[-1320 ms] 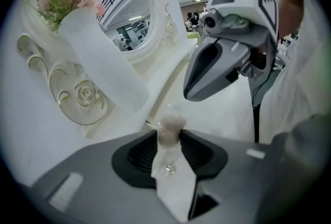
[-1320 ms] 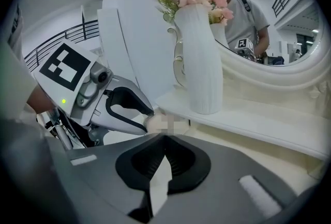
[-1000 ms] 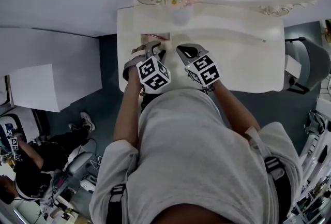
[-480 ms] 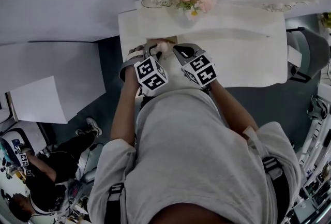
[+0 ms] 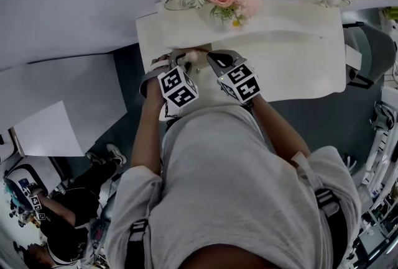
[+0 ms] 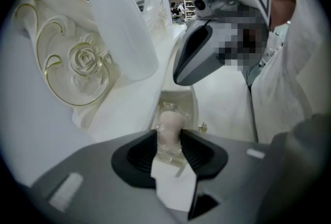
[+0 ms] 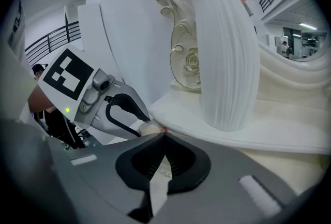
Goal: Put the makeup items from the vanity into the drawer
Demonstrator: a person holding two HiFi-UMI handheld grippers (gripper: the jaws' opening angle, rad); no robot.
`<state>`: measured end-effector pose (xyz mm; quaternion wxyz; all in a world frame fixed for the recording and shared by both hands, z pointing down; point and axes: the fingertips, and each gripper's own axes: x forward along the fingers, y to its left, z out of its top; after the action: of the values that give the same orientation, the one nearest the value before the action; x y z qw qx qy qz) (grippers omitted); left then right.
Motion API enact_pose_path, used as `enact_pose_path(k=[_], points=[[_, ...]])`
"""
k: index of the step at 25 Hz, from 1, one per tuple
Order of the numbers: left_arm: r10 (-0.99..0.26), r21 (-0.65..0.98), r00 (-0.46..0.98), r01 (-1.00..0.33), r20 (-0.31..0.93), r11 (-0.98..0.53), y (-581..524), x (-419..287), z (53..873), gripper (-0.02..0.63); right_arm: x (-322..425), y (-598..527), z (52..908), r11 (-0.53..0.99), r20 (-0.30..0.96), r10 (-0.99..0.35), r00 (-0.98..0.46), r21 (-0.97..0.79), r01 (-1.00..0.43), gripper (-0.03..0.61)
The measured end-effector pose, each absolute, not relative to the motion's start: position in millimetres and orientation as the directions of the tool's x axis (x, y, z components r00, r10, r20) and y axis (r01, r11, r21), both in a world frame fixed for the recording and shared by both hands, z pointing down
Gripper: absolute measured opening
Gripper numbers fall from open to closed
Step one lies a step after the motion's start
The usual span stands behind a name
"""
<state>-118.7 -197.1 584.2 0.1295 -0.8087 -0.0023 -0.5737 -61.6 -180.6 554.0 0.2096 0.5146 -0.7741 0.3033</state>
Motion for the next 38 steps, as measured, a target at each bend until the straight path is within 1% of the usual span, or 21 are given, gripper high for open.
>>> enact_pose_path(k=[9,19,24,27,32,36,38], points=[[-0.137,-0.201,0.315,0.180,0.939,-0.963,-199,-115,594,0.147,-54,-184,556,0.287,0.641,-0.664,-0.385,-0.258,-0.923,0.000],[-0.138,-0.195,0.332,0.145,0.933,-0.970,-200,-111,593,0.156,-45,-175,553,0.283,0.646,-0.662,-0.380,-0.254,-0.925,0.000],[-0.161,-0.214,0.333,0.128,0.929,-0.968,-199,-113,589,0.156,-42,-169,551,0.281,0.640,-0.670,-0.376,-0.250,-0.926,0.000],[-0.186,-0.232,0.353,0.091,0.917,-0.969,-198,-112,581,0.156,-42,-166,549,0.285,0.631,-0.677,-0.379,-0.251,-0.925,0.000],[-0.220,-0.235,0.414,-0.015,0.883,-0.972,-191,-108,565,0.153,-45,-160,542,0.296,0.616,-0.685,-0.390,-0.254,-0.921,0.000],[-0.244,-0.229,0.441,-0.088,0.864,-0.969,-183,-108,558,0.136,-45,-156,536,0.306,0.594,-0.700,-0.396,-0.251,-0.918,0.000],[-0.248,-0.214,0.457,-0.126,0.854,-0.969,-177,-105,555,0.116,-43,-152,532,0.311,0.577,-0.713,-0.398,-0.248,-0.917,0.000]])
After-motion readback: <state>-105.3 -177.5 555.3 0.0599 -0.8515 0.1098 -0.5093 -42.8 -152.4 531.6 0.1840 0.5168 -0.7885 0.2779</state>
